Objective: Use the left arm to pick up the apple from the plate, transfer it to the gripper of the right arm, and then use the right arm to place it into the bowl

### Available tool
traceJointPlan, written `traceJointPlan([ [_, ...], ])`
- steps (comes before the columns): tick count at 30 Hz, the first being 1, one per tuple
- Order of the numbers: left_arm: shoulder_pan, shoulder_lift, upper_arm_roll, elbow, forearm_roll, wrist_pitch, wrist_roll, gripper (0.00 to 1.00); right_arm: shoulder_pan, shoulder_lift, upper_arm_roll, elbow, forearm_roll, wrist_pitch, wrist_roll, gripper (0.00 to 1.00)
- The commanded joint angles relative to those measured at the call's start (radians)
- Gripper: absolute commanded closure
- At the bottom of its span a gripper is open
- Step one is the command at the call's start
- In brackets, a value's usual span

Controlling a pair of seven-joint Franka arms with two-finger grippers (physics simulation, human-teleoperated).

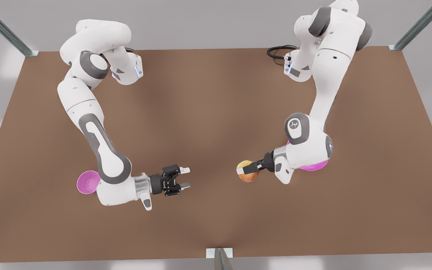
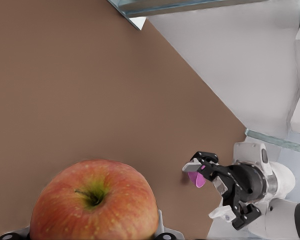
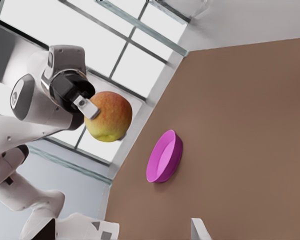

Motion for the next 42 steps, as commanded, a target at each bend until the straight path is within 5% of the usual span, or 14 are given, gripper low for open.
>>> traceJointPlan([
  [1,-0.008,0.024,-0.008,0.031,-0.018,0.041,-0.253,0.05,0.001,0.004,0.004,-0.001,0.008,0.099,-0.612,0.0],
  [12,-0.011,0.243,-0.148,0.332,-0.018,-0.151,-0.246,0.05,0.029,0.05,0.039,0.008,0.057,0.162,-0.683,0.0],
  [42,-0.01,0.328,-0.183,0.393,-0.075,-0.145,-0.097,0.06,0.026,0.074,0.146,0.001,0.113,0.167,-0.75,0.0],
])
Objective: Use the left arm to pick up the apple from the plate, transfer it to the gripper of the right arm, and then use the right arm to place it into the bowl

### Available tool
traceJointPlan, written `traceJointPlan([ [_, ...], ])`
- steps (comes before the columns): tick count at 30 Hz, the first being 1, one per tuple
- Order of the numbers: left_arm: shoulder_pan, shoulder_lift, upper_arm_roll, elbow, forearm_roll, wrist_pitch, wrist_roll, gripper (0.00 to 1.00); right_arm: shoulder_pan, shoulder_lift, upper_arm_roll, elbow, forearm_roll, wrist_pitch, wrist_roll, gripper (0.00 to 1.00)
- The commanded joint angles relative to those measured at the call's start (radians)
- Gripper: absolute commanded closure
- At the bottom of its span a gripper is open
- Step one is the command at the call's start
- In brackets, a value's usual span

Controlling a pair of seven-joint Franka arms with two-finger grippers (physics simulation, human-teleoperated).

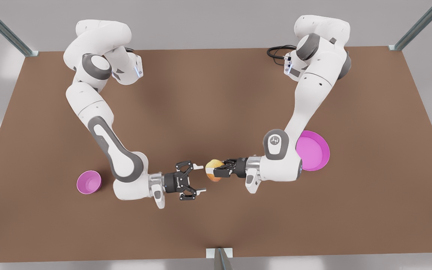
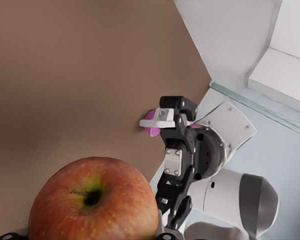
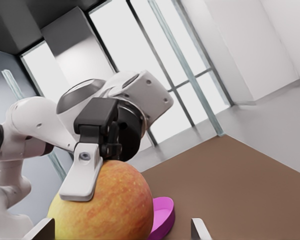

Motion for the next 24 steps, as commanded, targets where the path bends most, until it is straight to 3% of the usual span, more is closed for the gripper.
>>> traceJointPlan([
  [1,0.0,-0.002,-0.001,0.0,-0.001,0.006,0.02,0.06,0.004,0.003,0.002,0.0,0.0,0.001,-0.113,0.0],
  [24,0.0,0.001,-0.001,0.0,-0.002,0.023,0.032,0.07,0.042,0.009,0.022,-0.008,0.002,0.021,-0.113,0.0],
])
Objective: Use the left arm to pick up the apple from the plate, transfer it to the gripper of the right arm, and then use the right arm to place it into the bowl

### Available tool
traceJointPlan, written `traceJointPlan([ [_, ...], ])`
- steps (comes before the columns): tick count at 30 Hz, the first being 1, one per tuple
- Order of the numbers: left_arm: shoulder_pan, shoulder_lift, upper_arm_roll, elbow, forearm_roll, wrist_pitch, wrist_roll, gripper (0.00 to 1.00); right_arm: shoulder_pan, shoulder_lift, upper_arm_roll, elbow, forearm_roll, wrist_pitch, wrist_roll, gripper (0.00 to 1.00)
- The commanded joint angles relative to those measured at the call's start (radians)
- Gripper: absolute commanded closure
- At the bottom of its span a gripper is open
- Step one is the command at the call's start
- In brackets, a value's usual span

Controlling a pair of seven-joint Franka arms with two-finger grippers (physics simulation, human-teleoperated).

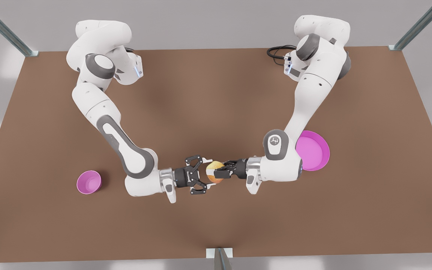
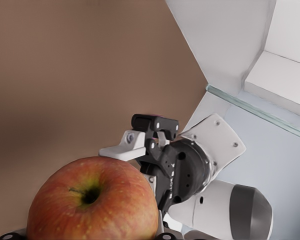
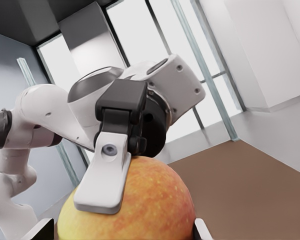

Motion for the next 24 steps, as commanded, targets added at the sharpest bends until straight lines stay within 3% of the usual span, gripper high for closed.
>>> traceJointPlan([
  [1,0.0,-0.002,-0.001,0.0,0.0,0.0,0.011,0.07,0.003,-0.001,0.001,0.001,0.0,0.005,-0.029,0.0],
  [18,0.0,0.004,-0.008,0.0,0.0,0.018,0.009,0.07,0.026,0.007,0.001,0.012,0.011,0.036,-0.029,0.0],
  [20,0.0,0.004,-0.008,0.0,0.0,0.018,0.011,0.0,0.026,0.007,0.001,0.011,0.011,0.036,-0.029,0.0],
  [24,0.0,0.004,-0.008,0.0,0.0,0.018,0.011,0.0,0.026,0.01,0.001,0.006,0.014,0.036,-0.029,0.0],
])
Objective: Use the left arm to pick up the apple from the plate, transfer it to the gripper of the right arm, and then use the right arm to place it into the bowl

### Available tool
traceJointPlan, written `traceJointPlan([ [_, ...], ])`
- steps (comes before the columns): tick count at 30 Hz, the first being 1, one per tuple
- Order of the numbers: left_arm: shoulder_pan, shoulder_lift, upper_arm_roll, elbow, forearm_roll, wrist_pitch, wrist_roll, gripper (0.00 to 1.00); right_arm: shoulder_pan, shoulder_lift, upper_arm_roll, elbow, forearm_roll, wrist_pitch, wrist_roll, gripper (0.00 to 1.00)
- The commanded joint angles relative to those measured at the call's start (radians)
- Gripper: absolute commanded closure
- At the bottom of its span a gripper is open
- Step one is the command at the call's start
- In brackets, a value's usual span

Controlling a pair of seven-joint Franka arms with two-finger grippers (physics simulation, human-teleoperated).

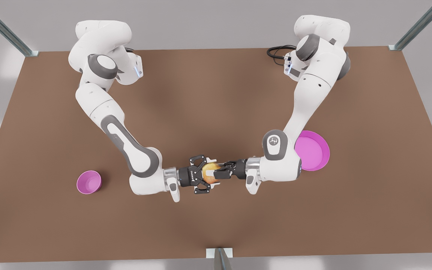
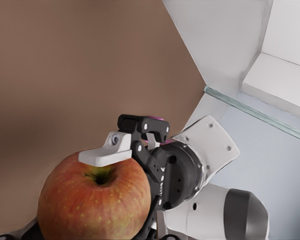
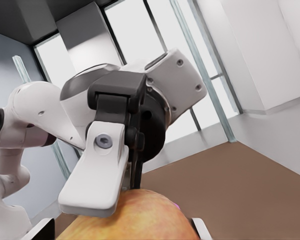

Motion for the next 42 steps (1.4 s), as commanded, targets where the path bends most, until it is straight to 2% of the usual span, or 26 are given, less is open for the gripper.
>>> traceJointPlan([
  [1,0.0,-0.002,-0.001,0.0,0.001,-0.001,0.002,0.0,0.0,-0.002,0.001,-0.001,0.002,0.001,-0.008,0.0],
  [3,0.0,-0.002,-0.001,0.0,0.001,-0.001,0.002,0.0,0.002,-0.002,0.001,-0.003,0.002,0.001,-0.003,0.0],
  [5,0.0,-0.003,-0.001,0.0,0.002,-0.001,0.002,0.0,0.0,-0.002,0.001,-0.001,0.002,-0.001,0.005,0.16],
  [6,0.002,-0.003,-0.001,0.0,0.001,-0.001,0.002,0.0,0.0,-0.002,0.001,-0.001,0.002,-0.001,0.008,0.18],
  [17,0.072,-0.009,-0.001,0.002,0.001,-0.073,0.004,0.0,-0.003,-0.004,0.001,0.005,0.002,-0.013,0.009,0.17],
  [19,0.115,-0.009,0.001,0.022,0.002,-0.142,0.002,0.0,-0.023,-0.017,-0.004,-0.007,-0.009,-0.017,0.009,0.17],
  [21,0.208,-0.02,-0.002,0.031,0.028,-0.293,0.002,0.0,-0.047,-0.031,-0.008,-0.012,-0.047,-0.031,0.015,0.17],
  [22,0.285,-0.094,0.005,0.031,0.281,-0.462,-0.002,0.0,-0.075,-0.031,-0.008,-0.012,-0.138,-0.063,0.061,0.17],
  [23,0.337,-0.186,-0.007,0.03,0.62,-0.681,0.002,0.0,-0.121,-0.034,-0.008,-0.012,-0.23,-0.126,0.087,0.17],
  [24,0.33,-0.239,-0.007,0.028,0.787,-0.721,0.004,0.0,-0.158,-0.034,-0.01,-0.018,-0.285,-0.172,0.087,0.17],
  [27,0.35,-0.284,-0.031,0.031,0.984,-0.806,0.029,0.0,-0.29,-0.076,-0.008,-0.053,-0.529,-0.317,0.13,0.16],
  [29,0.385,-0.319,-0.051,0.036,0.984,-0.872,0.019,0.0,-0.343,-0.106,-0.01,-0.081,-0.707,-0.353,0.133,0.16],
  [30,0.396,-0.365,-0.031,-0.03,1.035,-0.811,0.051,0.0,-0.406,-0.14,-0.008,-0.145,-0.794,-0.37,0.133,0.16],
  [31,0.3,-0.625,0.168,-0.37,1.012,-0.598,0.226,0.0,-0.44,-0.166,-0.007,-0.183,-0.846,-0.376,0.133,0.16],
  [32,0.201,-0.752,0.298,-0.558,0.967,-0.511,0.249,0.0,-0.468,-0.191,-0.008,-0.208,-0.912,-0.387,0.133,0.16],
  [33,0.198,-0.712,0.298,-0.49,0.957,-0.579,0.231,0.0,-0.492,-0.206,-0.007,-0.222,-0.983,-0.41,0.132,0.16],
  [35,0.198,-0.71,0.297,-0.471,0.952,-0.596,0.211,0.0,-0.558,-0.247,0.004,-0.269,-1.086,-0.445,0.127,0.15],
  [37,0.195,-0.712,0.245,-0.469,0.946,-0.612,0.207,0.0,-0.617,-0.295,0.005,-0.316,-1.185,-0.472,0.115,0.14],
  [42,0.198,-0.7,0.242,-0.472,0.943,-0.642,0.219,0.0,-0.699,-0.318,0.005,-0.342,-1.425,-0.467,0.103,0.13],
])
